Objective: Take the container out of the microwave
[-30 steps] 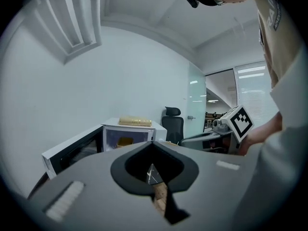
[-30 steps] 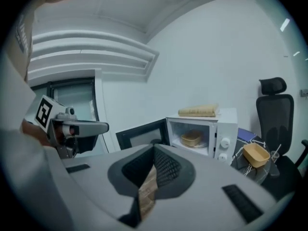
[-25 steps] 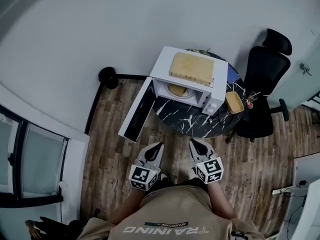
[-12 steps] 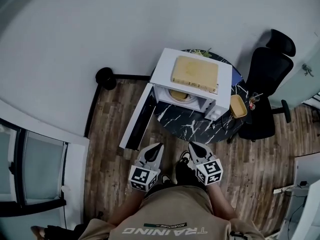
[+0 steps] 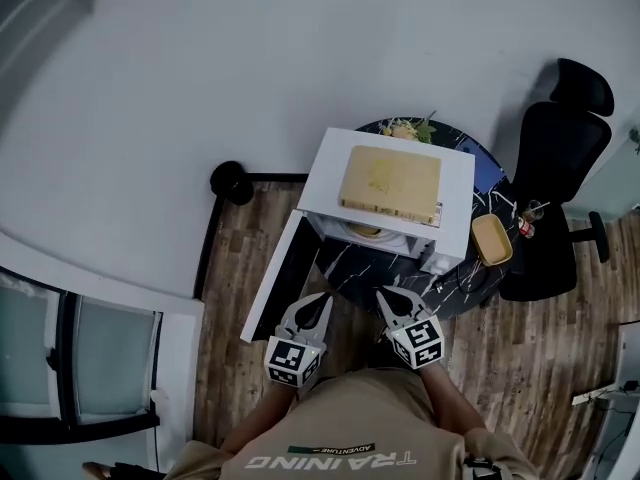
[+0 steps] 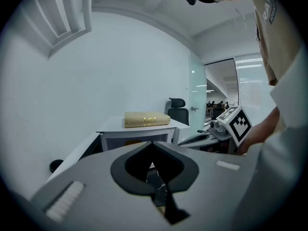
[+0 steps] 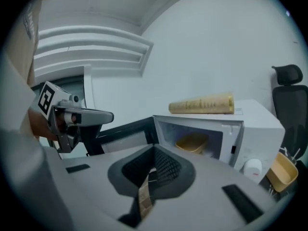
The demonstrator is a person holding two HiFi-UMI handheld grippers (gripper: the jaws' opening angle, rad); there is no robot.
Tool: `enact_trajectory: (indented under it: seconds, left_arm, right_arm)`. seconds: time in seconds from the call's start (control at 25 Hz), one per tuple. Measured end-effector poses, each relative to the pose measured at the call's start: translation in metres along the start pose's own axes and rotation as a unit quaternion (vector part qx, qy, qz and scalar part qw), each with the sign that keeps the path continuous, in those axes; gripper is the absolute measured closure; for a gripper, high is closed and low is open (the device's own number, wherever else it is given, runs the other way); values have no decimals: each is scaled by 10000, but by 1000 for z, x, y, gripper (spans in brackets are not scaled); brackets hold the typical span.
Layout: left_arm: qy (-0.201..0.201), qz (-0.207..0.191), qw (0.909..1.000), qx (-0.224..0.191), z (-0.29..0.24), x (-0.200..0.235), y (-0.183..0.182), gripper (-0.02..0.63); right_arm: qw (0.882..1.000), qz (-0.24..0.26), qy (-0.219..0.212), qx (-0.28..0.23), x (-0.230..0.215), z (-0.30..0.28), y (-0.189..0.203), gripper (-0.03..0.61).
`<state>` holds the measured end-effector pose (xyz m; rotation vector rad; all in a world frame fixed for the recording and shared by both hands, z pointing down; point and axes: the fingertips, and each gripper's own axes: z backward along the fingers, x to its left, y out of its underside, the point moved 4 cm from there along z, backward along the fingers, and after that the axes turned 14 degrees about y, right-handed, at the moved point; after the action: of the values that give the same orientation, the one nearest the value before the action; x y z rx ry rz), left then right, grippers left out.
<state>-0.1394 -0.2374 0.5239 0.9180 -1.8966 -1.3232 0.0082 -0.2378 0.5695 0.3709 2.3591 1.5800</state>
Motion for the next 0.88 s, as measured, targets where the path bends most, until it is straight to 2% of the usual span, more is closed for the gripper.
enact_trajectory:
  seconds: [0.28, 0.52, 0.64, 0.88]
  left_arm:
    - [-82, -140, 9996, 231, -55, 26, -9, 606]
    - [-6, -101, 9990, 427, -92, 42, -7, 606]
    - [173, -561, 9954, 759, -103, 48, -3, 606]
    - [506, -1459, 9788, 1348, -127, 67, 14, 606]
  right_arm:
    - [9992, 50, -395, 105, -29, -35, -9, 571]
    - [9971, 364, -653, 134, -48, -51, -15, 571]
    - [9975, 311, -619, 144, -54, -54, -19, 571]
    - [9991, 178, -361, 125, -53, -53, -28, 571]
